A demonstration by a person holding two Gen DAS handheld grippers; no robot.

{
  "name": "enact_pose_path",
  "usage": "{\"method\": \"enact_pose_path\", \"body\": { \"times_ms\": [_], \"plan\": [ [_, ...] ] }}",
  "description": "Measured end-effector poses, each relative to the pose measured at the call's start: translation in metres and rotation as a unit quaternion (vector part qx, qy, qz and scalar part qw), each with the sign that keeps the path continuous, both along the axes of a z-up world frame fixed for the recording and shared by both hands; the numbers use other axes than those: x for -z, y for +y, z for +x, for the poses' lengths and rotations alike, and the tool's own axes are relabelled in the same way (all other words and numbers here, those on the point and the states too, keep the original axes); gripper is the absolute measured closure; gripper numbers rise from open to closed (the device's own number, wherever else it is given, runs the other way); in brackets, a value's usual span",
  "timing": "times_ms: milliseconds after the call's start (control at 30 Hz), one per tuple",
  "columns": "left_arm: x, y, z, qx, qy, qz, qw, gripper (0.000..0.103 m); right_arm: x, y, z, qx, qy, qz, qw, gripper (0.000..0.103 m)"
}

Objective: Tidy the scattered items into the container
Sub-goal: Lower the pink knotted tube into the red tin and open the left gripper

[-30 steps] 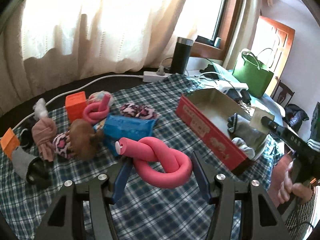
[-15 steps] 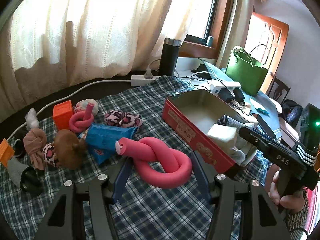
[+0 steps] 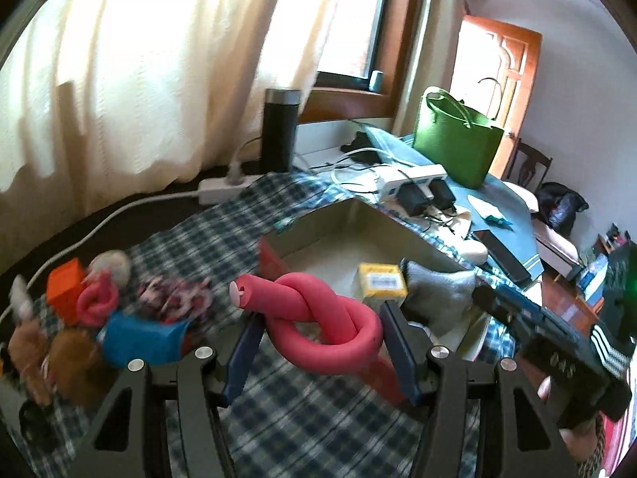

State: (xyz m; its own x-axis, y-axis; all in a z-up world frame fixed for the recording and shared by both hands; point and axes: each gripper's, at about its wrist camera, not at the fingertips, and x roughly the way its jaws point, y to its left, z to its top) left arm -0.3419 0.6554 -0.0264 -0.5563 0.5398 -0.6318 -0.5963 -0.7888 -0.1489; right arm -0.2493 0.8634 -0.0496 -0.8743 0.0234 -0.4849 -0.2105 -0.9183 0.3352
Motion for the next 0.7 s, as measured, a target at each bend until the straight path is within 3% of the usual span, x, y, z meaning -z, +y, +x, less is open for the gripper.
{"method": "enact_pose_path", "body": {
  "times_ms": [233,333,433,700],
  "plan": [
    [0.007,0.045,-0.028,0.015,0.019,0.001,0.9997,0.041,0.005,0.006,-0.003,0.009,-0.007,-0.002,1.0,0.033],
    [0.015,0.055,-0.044,0.01,0.008,-0.006,0.9999,0.04,0.007,0.006,-0.004,0.009,-0.012,0.001,1.0,0.033],
    [0.02,0.055,-0.052,0.003,-0.005,-0.007,1.0,0.02,0.008,0.005,-0.004,0.011,-0.014,0.005,1.0,0.033],
    [0.018,0.031,-0.052,-0.012,-0.007,0.001,0.9999,0.019,0.01,-0.008,-0.012,-0.001,-0.017,0.003,1.0,0.033]
  ]
}}
